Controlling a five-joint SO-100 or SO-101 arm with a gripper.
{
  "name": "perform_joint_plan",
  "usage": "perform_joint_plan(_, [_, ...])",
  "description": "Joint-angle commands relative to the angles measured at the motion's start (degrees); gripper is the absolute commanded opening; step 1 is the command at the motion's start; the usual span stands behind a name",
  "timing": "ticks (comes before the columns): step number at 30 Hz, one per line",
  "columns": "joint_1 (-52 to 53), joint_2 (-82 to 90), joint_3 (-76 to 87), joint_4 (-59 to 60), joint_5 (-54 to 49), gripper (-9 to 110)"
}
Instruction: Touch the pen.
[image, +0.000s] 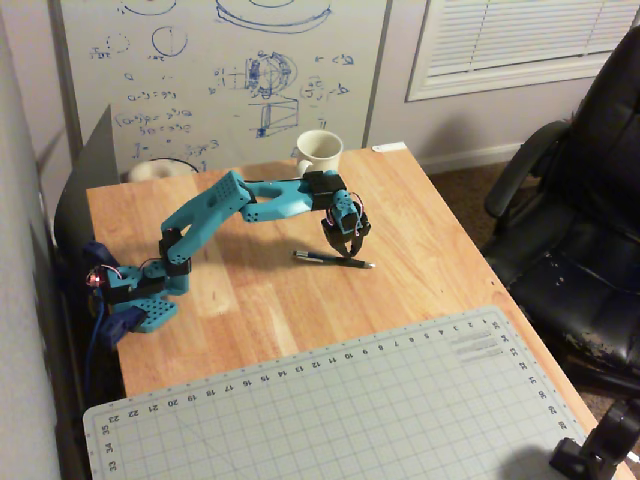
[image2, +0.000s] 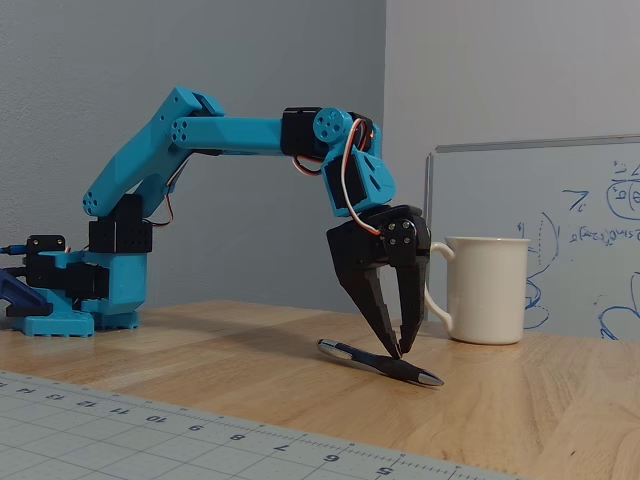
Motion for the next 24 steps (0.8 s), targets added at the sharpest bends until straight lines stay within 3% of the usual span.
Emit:
perform_joint_plan(1, [0.4, 1.9, -4.1, -0.4, -0.4, 1])
perform_joint_plan(24, [-0.2, 1.9, -4.2, -0.9, -0.4, 1])
